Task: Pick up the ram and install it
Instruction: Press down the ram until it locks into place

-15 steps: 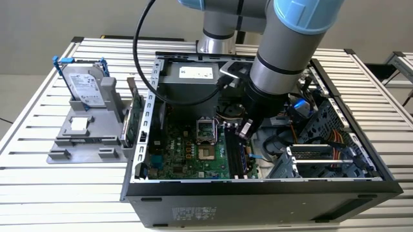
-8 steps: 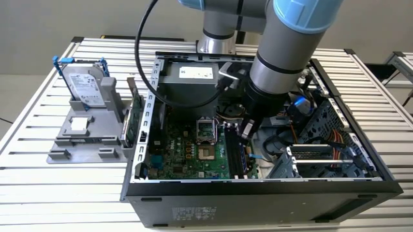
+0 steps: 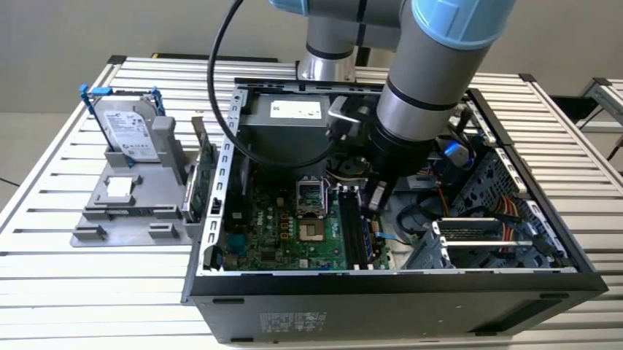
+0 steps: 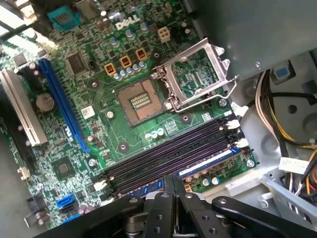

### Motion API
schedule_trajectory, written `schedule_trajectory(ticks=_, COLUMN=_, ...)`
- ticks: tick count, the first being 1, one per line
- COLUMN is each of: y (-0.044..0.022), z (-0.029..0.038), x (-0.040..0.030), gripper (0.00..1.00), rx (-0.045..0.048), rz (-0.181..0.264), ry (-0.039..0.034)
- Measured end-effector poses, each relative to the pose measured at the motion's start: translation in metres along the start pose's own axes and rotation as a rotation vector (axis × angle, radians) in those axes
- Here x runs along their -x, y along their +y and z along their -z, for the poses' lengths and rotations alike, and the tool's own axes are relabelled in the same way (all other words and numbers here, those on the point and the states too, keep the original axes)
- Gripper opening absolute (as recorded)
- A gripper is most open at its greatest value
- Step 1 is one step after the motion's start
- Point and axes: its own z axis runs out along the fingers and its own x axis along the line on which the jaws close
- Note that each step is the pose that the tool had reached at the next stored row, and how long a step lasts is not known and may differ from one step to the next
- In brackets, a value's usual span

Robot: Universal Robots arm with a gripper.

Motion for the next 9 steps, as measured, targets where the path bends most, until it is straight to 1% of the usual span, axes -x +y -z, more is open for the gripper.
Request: schedule_trajectory(ticks=9, y=0.0001, z=0.0000, x=0.0002, gripper=0.00, rx=-0.0034, rz=0.114, ry=0.0041)
